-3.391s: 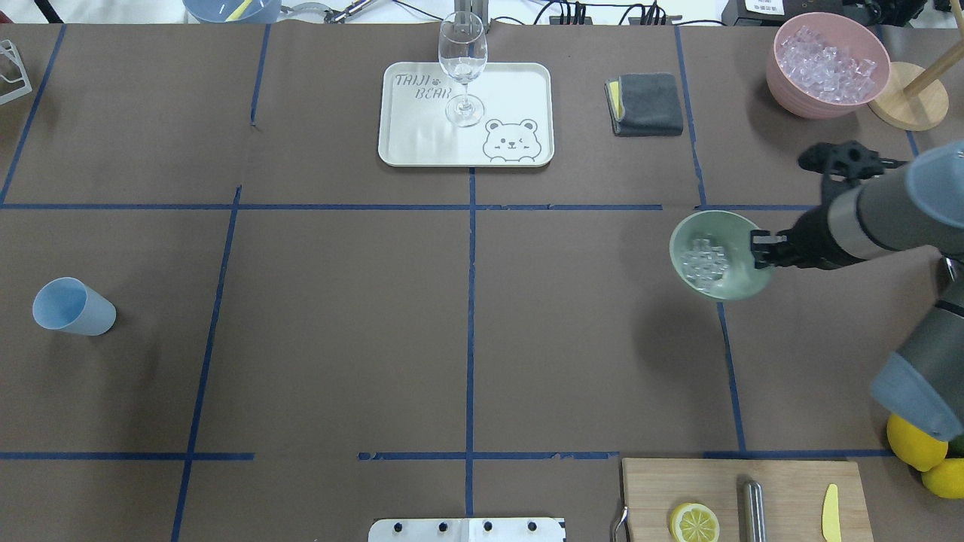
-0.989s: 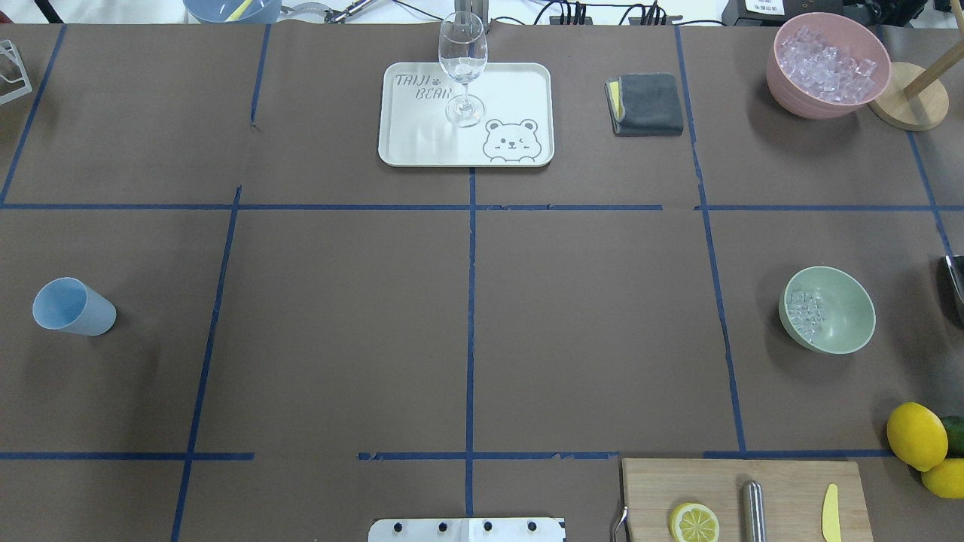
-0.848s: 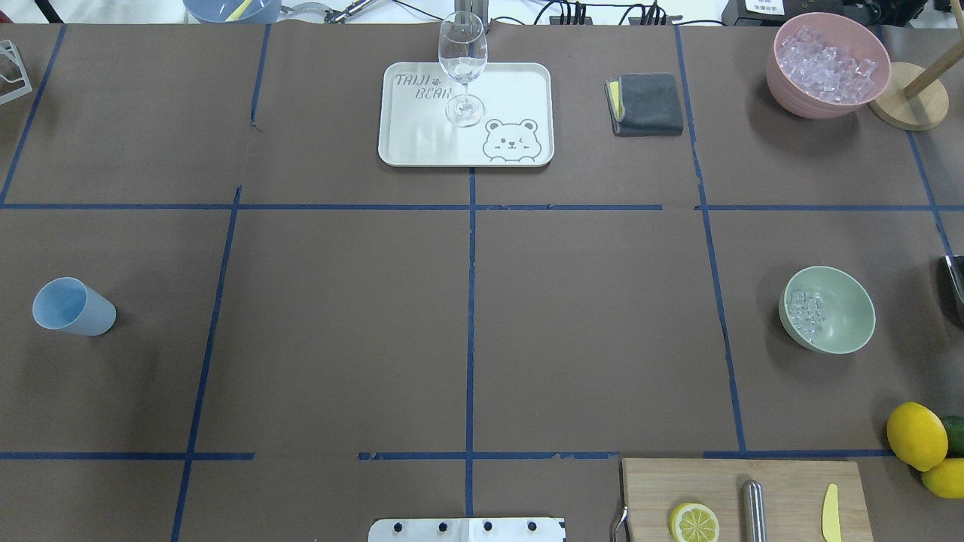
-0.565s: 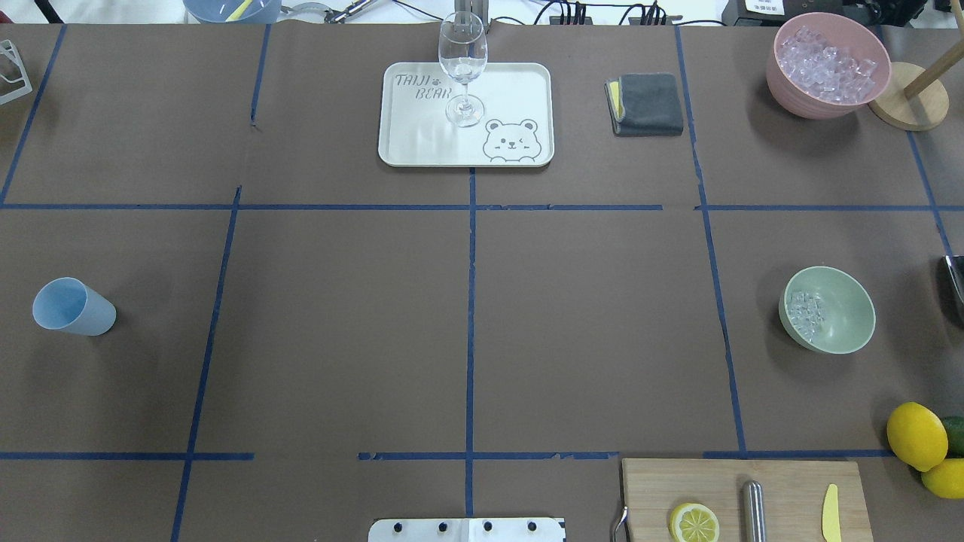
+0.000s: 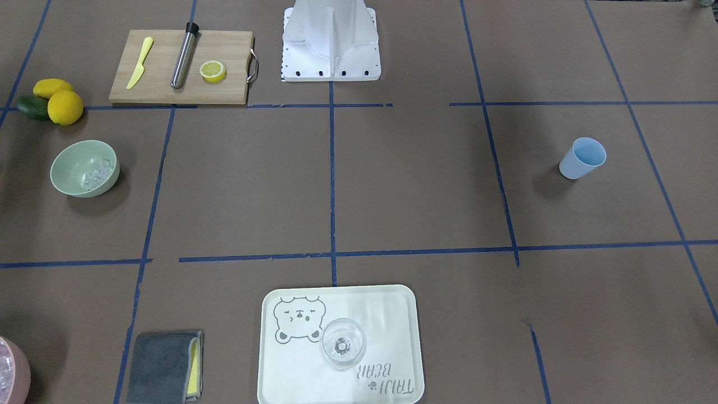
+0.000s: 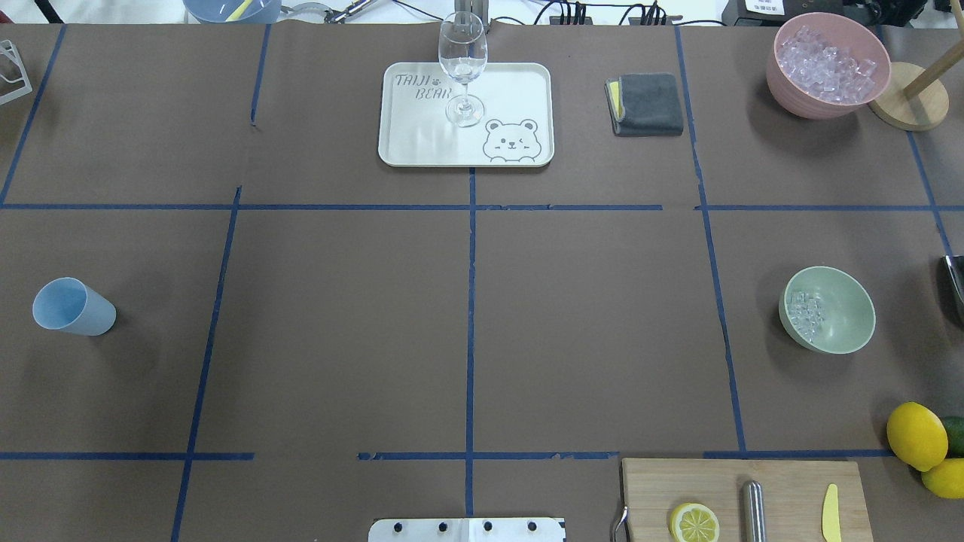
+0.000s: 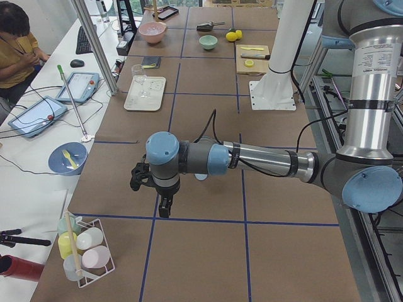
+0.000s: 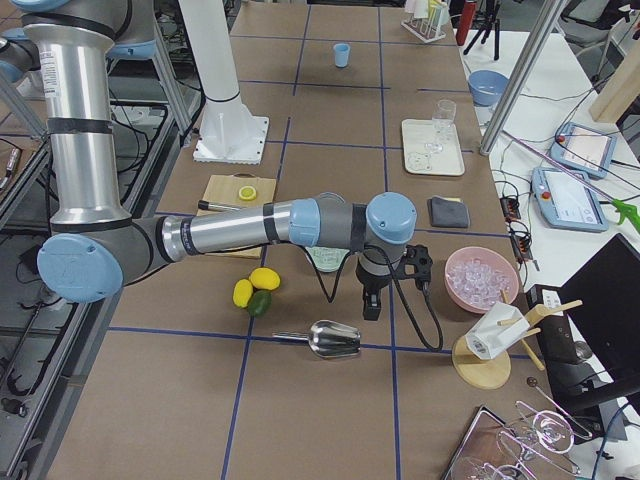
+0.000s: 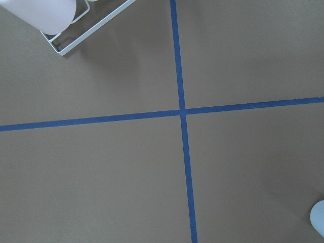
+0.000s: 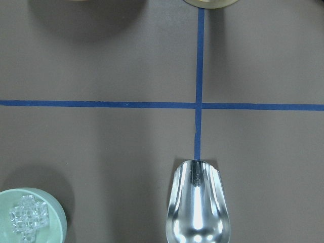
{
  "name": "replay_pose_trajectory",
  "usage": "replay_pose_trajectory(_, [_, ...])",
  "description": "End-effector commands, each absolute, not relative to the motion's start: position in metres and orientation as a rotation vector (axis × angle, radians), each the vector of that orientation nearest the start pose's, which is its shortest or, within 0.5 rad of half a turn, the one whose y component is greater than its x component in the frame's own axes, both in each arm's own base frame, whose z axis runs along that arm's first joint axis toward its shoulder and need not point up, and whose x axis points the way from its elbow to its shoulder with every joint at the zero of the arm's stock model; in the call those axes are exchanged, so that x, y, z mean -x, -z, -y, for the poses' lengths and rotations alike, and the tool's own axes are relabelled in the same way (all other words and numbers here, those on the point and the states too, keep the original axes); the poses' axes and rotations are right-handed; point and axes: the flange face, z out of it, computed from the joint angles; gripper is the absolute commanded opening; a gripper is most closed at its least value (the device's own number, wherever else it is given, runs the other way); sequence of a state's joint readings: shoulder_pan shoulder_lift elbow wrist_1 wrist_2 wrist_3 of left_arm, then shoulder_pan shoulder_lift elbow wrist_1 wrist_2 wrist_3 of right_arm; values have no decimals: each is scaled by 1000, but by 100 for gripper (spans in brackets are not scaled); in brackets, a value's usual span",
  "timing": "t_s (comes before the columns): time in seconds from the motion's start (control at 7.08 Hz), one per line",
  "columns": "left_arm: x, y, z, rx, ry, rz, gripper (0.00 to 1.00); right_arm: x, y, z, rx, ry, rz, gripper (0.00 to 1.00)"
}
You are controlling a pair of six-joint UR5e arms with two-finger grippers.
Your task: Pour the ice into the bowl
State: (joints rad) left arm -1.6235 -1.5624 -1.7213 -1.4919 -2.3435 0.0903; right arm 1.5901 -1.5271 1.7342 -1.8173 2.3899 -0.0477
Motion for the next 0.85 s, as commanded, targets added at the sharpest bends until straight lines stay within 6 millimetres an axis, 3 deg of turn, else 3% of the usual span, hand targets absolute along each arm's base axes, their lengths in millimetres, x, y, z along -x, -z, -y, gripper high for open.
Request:
replay_pose_trajectory(0.0, [89, -588, 486, -150, -73, -764, 100, -69, -586, 492, 22, 11, 822, 100])
replay_pose_trajectory(0.71, [92, -562, 509, -204, -96, -753, 100, -69, -589, 488, 26, 11, 819, 100])
